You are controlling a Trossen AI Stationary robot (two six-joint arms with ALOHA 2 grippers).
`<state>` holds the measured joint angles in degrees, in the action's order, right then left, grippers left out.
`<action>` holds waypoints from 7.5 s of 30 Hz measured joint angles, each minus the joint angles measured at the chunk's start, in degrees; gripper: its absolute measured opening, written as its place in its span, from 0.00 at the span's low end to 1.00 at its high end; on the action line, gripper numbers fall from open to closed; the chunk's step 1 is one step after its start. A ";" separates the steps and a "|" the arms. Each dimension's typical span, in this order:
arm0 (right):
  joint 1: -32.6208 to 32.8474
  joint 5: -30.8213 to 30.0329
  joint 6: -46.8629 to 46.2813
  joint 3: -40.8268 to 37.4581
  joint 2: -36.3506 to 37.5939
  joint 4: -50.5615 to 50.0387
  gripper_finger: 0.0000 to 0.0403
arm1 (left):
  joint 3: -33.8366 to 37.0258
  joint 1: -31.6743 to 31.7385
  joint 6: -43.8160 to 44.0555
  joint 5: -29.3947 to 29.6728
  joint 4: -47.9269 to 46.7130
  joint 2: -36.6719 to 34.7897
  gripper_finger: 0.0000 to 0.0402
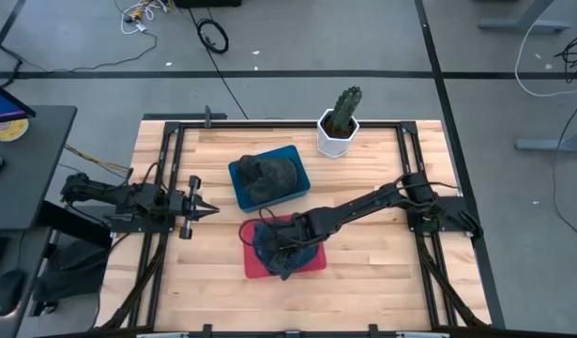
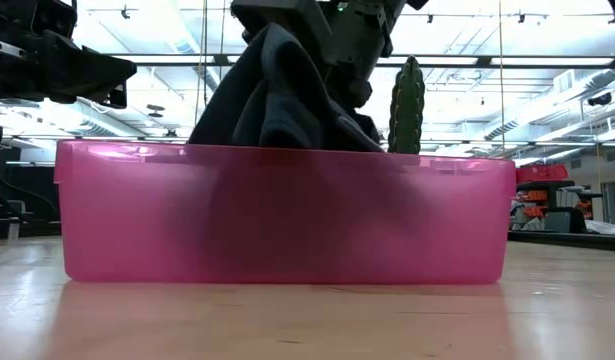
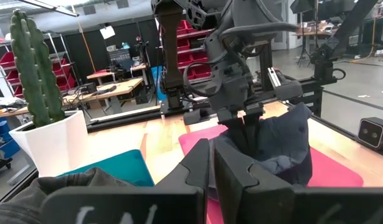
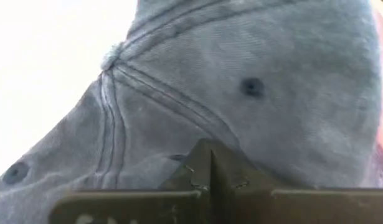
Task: Pick & Place hat
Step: Put the blue cap into the pink bin, then return to Home Position
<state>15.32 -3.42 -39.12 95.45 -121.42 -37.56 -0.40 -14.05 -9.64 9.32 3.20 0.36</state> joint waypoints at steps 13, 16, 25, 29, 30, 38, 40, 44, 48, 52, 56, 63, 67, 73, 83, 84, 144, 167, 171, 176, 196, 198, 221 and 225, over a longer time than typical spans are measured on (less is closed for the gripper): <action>-1.59 2.90 4.55 -2.75 -2.02 2.26 0.00 | -0.01 0.00 -0.01 0.00 0.03 -0.02 0.06; -1.24 2.42 6.11 -2.94 -0.37 1.44 0.00 | 0.00 0.00 0.00 -0.02 0.04 -0.01 0.06; -0.58 -1.86 11.18 -2.94 6.54 1.79 0.00 | 0.00 -0.01 0.00 -0.02 0.07 -0.02 0.06; -1.10 -8.61 14.71 -2.85 7.89 2.34 0.00 | 0.00 0.00 -0.01 -0.01 0.09 -0.02 0.06; -1.50 -9.08 15.60 -2.85 7.89 2.64 0.00 | 0.00 -0.01 -0.01 0.00 0.09 -0.02 0.06; -5.20 -3.98 18.65 -5.00 5.22 11.12 0.00 | 0.00 0.01 -0.01 0.00 0.13 0.00 0.06; -5.81 -1.77 18.65 -6.19 3.91 12.21 0.00 | 0.00 -0.01 0.01 0.02 0.11 -0.02 0.06; -6.55 2.51 18.65 -8.99 1.24 14.69 0.00 | 0.00 0.01 -0.01 0.01 0.11 0.00 0.06; -6.77 3.50 18.74 -10.00 0.57 16.50 0.00 | 0.00 0.00 0.00 0.02 0.09 -0.02 0.06; -6.79 3.04 19.76 -10.24 1.44 16.87 0.00 | 0.00 0.01 0.01 0.00 0.09 0.00 0.06; -6.76 3.04 20.35 -10.31 4.15 16.95 0.00 | 0.00 -0.01 -0.01 0.00 0.09 0.00 0.06; -4.65 2.99 21.71 -10.29 9.97 14.27 0.00 | 0.00 -0.01 0.00 0.00 0.07 -0.02 0.06; -1.74 2.89 22.02 -10.27 13.18 11.59 0.00 | 0.00 0.01 -0.01 0.00 0.07 -0.02 0.06; 4.05 4.54 23.14 -10.24 13.50 10.54 0.00 | -0.01 0.00 -0.01 0.00 0.04 -0.02 0.06; 4.42 3.35 20.86 -10.13 6.17 10.33 0.00 | 0.00 -0.01 -0.01 -0.02 0.06 -0.02 0.06; 4.10 4.06 20.74 -10.13 5.26 10.37 0.00 | -0.01 0.01 0.00 -0.02 0.07 -0.01 0.06; -4.12 2.90 41.26 -55.58 66.99 44.62 0.09 | -0.02 0.01 0.01 -0.02 0.02 -0.02 0.06; -4.10 1.22 41.10 -81.79 115.91 48.62 0.09 | -0.01 0.01 0.00 -0.02 0.02 -0.01 0.06; -4.10 1.53 41.75 -85.03 121.48 49.33 0.09 | -0.01 -0.01 -0.01 -0.02 0.01 -0.01 0.06; -4.10 1.51 43.93 -89.54 121.35 58.09 0.09 | -0.01 -0.01 -0.01 -0.02 0.01 0.00 0.06; -4.10 1.54 45.60 -94.52 121.44 45.34 0.09 | 0.00 -0.01 0.01 -0.02 0.02 0.00 0.06; -4.10 1.98 45.28 -94.52 121.44 41.78 0.09 | 0.00 0.00 -0.01 -0.02 0.00 0.00 0.06; -4.10 2.43 39.51 -94.51 121.33 38.38 0.09 | 0.00 0.01 0.01 -0.02 0.00 0.00 0.06; -4.10 2.41 39.54 -94.50 121.30 38.38 0.09 | 0.00 -0.01 -0.01 -0.02 0.00 0.00 0.06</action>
<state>11.22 -1.02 0.43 0.95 -0.12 0.82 -0.40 -14.06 -9.65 9.30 3.20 0.36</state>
